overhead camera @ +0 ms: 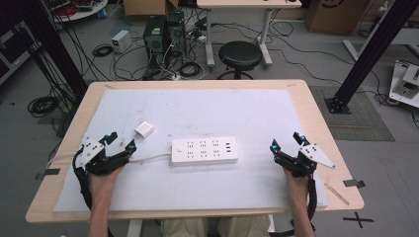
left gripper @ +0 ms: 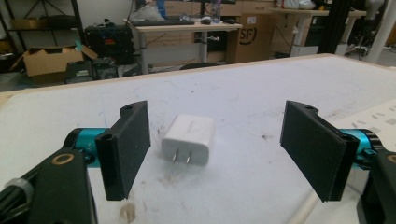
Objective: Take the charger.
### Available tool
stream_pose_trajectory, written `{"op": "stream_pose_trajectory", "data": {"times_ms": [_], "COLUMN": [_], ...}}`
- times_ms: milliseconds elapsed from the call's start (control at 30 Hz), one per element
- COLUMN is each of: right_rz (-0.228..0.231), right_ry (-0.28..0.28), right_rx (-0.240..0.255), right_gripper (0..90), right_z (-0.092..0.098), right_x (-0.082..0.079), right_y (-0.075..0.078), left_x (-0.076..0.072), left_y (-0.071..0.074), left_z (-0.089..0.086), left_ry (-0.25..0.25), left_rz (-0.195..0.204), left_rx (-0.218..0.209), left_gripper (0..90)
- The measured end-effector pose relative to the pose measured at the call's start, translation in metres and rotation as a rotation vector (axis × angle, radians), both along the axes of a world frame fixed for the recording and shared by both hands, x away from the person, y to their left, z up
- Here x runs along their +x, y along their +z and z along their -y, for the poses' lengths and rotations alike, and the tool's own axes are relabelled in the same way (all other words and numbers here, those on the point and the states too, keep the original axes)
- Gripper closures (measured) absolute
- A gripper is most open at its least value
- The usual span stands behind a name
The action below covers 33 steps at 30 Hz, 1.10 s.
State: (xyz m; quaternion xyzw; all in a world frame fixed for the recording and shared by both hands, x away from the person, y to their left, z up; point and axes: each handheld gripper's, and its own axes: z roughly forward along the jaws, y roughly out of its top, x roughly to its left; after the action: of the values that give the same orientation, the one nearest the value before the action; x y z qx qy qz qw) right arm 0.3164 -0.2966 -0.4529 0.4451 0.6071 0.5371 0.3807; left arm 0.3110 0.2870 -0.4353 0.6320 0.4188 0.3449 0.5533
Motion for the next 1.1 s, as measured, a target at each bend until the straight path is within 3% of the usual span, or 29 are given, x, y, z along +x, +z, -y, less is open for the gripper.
{"op": "stream_pose_trajectory", "data": {"times_ms": [100,133,167,233,333,400,433,533,567,700,767,800,833,967,1067,1100], "right_rz": [0.0,0.001,0.002,0.001,0.001,0.002,0.003,0.002,0.003,0.006,0.003,0.003,0.003,0.002,0.003,0.003], "right_ry": [0.0,0.001,0.001,-0.001,-0.003,-0.003,-0.003,-0.003,-0.004,-0.003,-0.004,-0.004,-0.004,-0.005,-0.005,-0.005], "right_rx": [-0.001,-0.001,-0.001,-0.001,0.002,0.001,0.001,0.002,0.001,-0.001,0.003,0.003,0.003,0.001,0.001,0.002], "right_gripper": [16.6,16.6,16.6,16.6,16.6,16.6,16.6,16.6,16.6,16.6,16.6,16.6,16.6,16.6,16.6,16.6], "right_z": [0.0,0.0,0.0,0.0,0.0,0.0,0.0,0.0,0.0,0.0,0.0,0.0,0.0,0.0,0.0,0.0], "right_x": [0.0,0.0,0.0,0.0,-0.001,-0.001,-0.001,-0.001,-0.001,-0.001,-0.001,-0.001,-0.001,-0.001,-0.001,-0.001], "right_y": [0.0,0.0,0.0,0.0,0.0,0.0,0.0,0.0,0.0,0.0,0.0,0.0,0.0,0.0,0.0,0.0], "left_x": [0.0,0.012,0.015,0.019,0.031,0.034,0.045,0.045,0.063,0.08,0.08,0.092,0.092,0.11,0.114,0.118], "left_y": [0.0,0.022,0.028,0.033,0.047,0.049,0.056,0.056,0.06,0.06,0.06,0.058,0.058,0.046,0.041,0.035], "left_z": [0.0,0.003,0.004,0.005,0.011,0.012,0.016,0.016,0.018,0.016,0.016,0.014,0.014,0.014,0.015,0.018], "left_ry": [0.0,-0.028,-0.037,-0.046,-0.074,-0.08,-0.095,-0.095,-0.107,-0.104,-0.104,-0.107,-0.107,-0.114,-0.122,-0.132], "left_rz": [0.0,-0.036,-0.045,-0.052,-0.095,-0.097,-0.117,-0.117,-0.161,-0.222,-0.222,-0.267,-0.267,-0.357,-0.386,-0.413], "left_rx": [0.0,0.04,0.048,0.058,0.082,0.081,0.103,0.103,0.115,0.143,0.143,0.153,0.153,0.222,0.255,0.272], "left_gripper": [24.3,24.4,24.4,24.3,24.4,24.4,24.3,24.3,24.3,24.3,24.3,24.3,24.4,24.3,24.4,24.4]}}
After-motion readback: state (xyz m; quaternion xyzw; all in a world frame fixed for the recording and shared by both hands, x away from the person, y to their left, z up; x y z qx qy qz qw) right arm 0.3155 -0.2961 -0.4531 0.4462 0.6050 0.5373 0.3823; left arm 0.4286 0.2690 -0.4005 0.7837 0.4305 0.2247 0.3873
